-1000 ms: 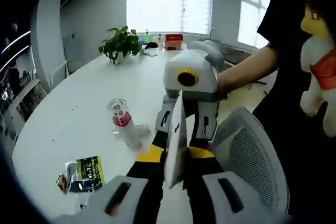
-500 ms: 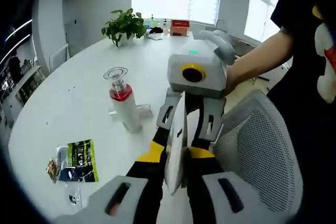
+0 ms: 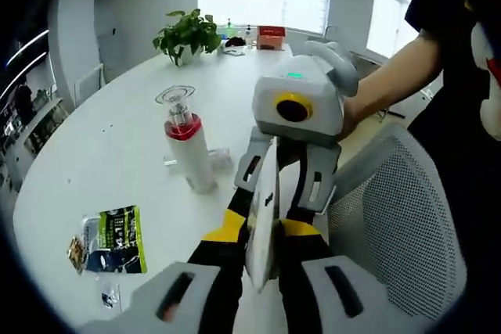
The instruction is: Arrange the skincare products in the storage area until every visible bottle or jar stands upright without overlapping.
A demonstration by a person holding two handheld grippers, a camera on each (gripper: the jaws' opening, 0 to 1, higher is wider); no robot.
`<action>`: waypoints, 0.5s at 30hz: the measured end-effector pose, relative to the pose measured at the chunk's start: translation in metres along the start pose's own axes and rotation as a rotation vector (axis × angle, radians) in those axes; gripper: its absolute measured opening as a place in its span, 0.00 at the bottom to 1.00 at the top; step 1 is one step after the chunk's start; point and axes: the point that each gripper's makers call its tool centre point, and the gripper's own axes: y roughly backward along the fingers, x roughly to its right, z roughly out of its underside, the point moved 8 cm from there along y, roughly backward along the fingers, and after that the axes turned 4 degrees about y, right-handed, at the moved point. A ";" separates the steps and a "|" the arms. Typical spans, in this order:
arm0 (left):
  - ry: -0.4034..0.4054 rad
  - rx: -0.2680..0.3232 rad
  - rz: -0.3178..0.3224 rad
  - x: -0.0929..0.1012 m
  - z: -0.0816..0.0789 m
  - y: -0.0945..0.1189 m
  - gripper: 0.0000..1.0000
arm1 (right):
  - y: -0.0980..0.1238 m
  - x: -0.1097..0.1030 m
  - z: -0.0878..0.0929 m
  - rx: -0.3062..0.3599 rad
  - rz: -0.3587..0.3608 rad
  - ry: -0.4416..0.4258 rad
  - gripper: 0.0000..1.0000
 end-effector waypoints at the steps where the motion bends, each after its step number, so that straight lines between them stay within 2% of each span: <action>1: -0.009 0.003 -0.002 -0.001 -0.001 -0.001 0.16 | 0.000 0.001 0.000 -0.001 0.004 0.005 0.24; 7: -0.030 0.014 -0.009 -0.007 -0.003 -0.003 0.16 | 0.004 0.010 0.002 0.003 0.038 -0.040 0.26; 11: -0.044 0.021 -0.007 -0.012 -0.005 -0.004 0.16 | 0.013 0.019 0.005 0.015 0.086 -0.084 0.33; 15: -0.052 0.033 -0.007 -0.017 -0.007 -0.006 0.16 | 0.022 0.024 0.011 0.006 0.110 -0.104 0.35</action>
